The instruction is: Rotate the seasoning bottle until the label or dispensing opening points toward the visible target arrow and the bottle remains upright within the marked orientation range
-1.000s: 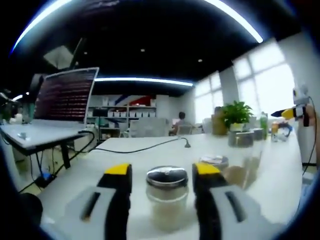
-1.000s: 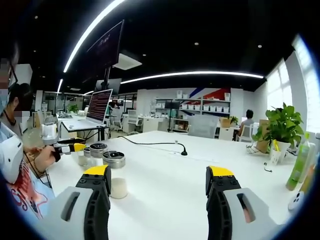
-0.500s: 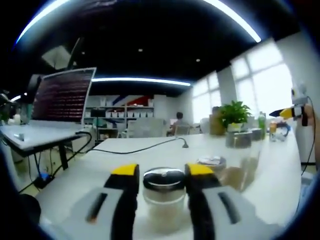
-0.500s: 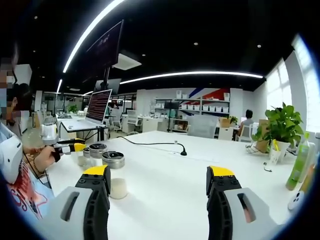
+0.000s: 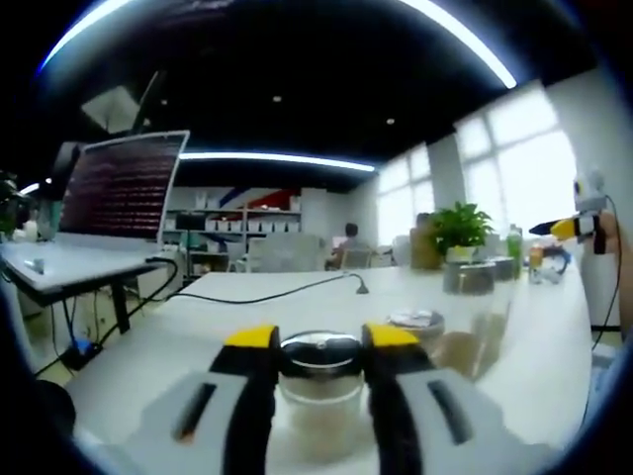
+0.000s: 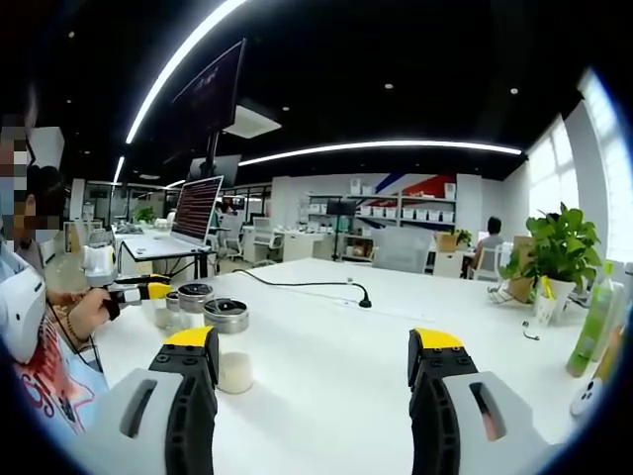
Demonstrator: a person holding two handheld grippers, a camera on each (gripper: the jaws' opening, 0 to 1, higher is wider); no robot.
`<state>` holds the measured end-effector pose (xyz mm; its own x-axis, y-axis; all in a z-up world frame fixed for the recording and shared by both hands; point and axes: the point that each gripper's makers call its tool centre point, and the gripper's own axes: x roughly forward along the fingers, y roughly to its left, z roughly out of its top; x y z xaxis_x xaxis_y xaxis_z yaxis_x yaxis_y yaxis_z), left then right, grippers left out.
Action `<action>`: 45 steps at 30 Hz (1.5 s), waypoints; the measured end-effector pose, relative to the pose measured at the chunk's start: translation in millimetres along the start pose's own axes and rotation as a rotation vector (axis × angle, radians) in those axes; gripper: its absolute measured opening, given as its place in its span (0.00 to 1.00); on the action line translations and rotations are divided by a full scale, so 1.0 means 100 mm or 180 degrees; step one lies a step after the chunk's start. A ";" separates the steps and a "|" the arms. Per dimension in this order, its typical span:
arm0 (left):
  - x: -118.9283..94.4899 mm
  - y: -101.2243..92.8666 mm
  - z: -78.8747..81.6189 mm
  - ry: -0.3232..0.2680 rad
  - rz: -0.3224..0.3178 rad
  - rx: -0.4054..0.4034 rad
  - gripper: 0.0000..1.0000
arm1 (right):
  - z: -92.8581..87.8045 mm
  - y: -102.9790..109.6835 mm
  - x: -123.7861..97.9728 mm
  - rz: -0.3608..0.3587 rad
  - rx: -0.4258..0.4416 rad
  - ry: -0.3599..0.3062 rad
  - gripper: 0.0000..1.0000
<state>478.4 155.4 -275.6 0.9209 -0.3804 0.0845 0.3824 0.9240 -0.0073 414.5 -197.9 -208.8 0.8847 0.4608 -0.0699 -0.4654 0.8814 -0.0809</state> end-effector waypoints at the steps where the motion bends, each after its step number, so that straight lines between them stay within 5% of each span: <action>1: 0.00 0.00 0.00 -0.0002 -0.0004 0.0001 0.35 | 0.00 0.00 0.00 0.0002 0.0000 0.0002 0.80; 26: 0.00 -0.01 0.01 -0.0009 -0.0216 -0.0050 0.35 | -0.02 0.05 0.04 0.0060 0.0058 0.0020 0.80; 45: 0.03 -0.02 0.00 0.0065 -0.0610 -0.0058 0.35 | -0.03 0.07 0.05 0.0078 0.0059 0.0039 0.80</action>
<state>480.6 152.4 -275.7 0.8323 -0.5504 0.0659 0.5522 0.8337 -0.0112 415.3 -190.1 -213.0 0.8727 0.4811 -0.0838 -0.4864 0.8717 -0.0606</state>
